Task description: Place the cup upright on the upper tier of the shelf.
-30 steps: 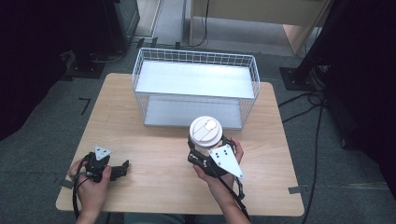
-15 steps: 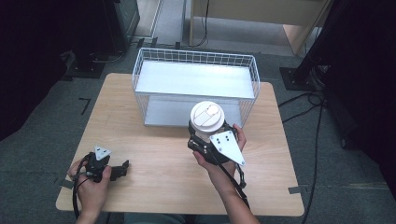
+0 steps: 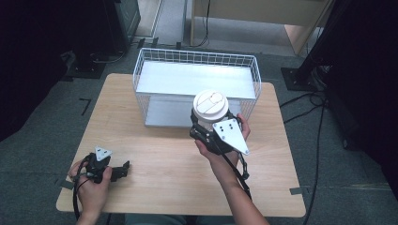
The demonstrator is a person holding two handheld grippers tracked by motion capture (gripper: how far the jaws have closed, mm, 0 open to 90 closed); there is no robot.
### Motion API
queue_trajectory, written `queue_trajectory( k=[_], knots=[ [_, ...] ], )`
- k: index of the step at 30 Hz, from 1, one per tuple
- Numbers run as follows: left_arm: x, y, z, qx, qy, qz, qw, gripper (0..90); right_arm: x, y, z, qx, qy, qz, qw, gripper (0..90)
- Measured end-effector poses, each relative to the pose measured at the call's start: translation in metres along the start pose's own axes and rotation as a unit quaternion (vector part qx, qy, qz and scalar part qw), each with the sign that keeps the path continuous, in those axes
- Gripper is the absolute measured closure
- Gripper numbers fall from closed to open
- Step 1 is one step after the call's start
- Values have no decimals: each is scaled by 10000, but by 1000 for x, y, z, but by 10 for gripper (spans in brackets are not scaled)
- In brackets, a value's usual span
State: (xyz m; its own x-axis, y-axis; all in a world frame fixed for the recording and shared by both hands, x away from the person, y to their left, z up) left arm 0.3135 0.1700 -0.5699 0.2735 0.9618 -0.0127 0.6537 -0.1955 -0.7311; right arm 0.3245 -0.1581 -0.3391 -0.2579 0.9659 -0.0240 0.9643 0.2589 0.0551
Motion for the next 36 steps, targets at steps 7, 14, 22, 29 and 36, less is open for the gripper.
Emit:
queue_trajectory(
  k=[7,14,22,29,36],
  knots=[
    [0,0,0,-15,-7,11,10000,0,-5,10,-15,-96,26,101,9999,158],
    [0,0,0,-18,-18,14,10000,0,-11,23,-26,-86,76,181,9998,158],
    [0,0,0,-21,-15,15,10000,0,-18,38,-38,-49,248,259,9993,158],
    [0,0,0,-21,-15,16,10000,0,-25,52,-47,-46,245,357,9991,157],
    [1,0,0,-31,-34,46,10000,0,-32,65,-53,-23,199,478,9987,157]
  ],
)
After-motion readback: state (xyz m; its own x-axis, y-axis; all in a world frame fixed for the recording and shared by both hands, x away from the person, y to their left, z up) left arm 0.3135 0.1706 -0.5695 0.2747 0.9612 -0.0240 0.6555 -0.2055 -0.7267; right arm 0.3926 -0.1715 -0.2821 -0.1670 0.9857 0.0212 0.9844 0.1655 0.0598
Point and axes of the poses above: each handheld gripper's, and its own axes: y roughly forward along the jaws, z roughly out of its underside, x roughly to its left, the point moved 7 cm from there along y, roughly forward along the jaws, and after that the axes turned 2 degrees about -y, right-handed, at the moved point
